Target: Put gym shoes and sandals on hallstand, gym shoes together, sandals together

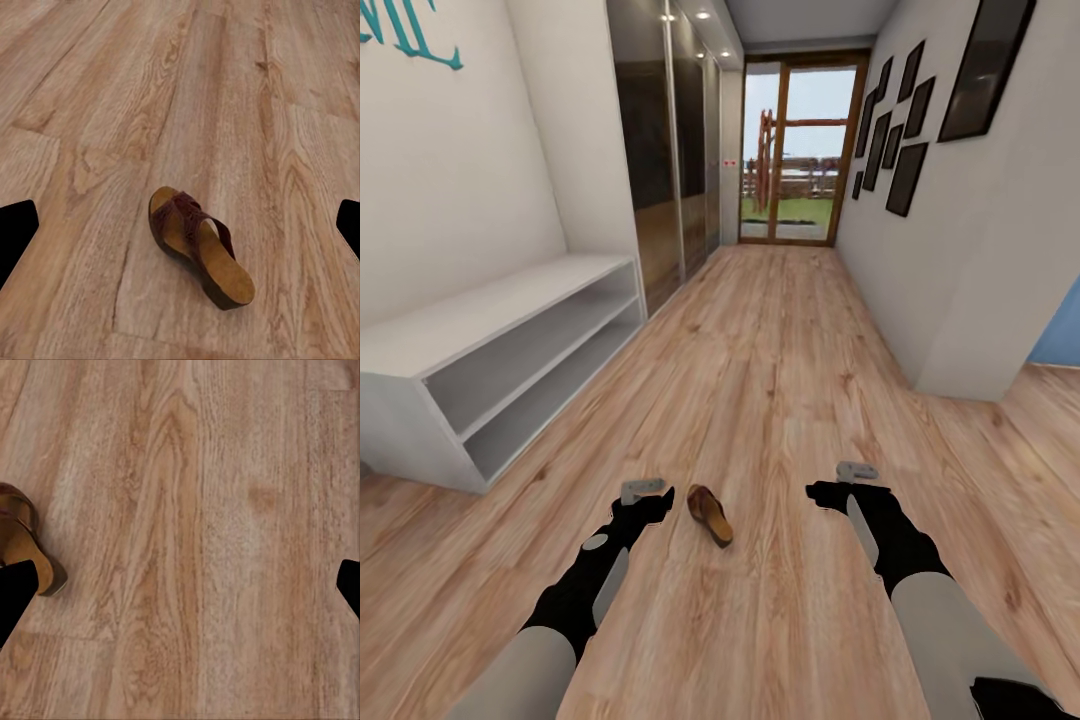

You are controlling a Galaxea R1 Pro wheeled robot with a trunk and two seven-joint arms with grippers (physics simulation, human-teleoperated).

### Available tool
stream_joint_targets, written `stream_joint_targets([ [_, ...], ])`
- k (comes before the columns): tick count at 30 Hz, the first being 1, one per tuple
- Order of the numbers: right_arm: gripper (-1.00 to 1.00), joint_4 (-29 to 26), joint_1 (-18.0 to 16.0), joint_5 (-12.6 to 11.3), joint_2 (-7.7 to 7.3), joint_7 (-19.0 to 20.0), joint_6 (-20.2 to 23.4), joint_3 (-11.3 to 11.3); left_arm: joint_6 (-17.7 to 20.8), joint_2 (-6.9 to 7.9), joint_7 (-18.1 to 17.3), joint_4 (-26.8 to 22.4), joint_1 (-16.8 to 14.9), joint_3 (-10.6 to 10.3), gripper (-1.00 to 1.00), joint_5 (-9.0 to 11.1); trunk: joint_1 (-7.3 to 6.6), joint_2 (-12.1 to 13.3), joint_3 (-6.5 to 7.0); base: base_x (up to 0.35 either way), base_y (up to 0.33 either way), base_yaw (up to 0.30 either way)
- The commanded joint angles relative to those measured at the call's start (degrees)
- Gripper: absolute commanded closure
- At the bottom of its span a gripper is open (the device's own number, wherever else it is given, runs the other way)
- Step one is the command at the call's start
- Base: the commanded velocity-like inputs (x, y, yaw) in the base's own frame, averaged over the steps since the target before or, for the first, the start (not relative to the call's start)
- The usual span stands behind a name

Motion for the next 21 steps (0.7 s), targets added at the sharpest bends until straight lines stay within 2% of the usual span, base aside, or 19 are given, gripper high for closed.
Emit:
stream_joint_targets([
  [1, -1.00, -0.08, -0.02, 0.03, 0.06, -0.03, 0.27, -0.18, 0.06, -0.03, -0.32, -0.01, -0.02, 0.13, -1.00, 0.49, 0.02, -0.02, -0.05, 0.347, -0.160, 0.000],
  [21, -1.00, -0.08, -0.02, 0.03, 0.06, -0.06, 0.27, -0.18, 0.11, -0.03, -0.32, 0.07, -0.02, 0.09, -1.00, 0.49, 0.02, -0.02, -0.05, 0.334, -0.188, 0.000],
])
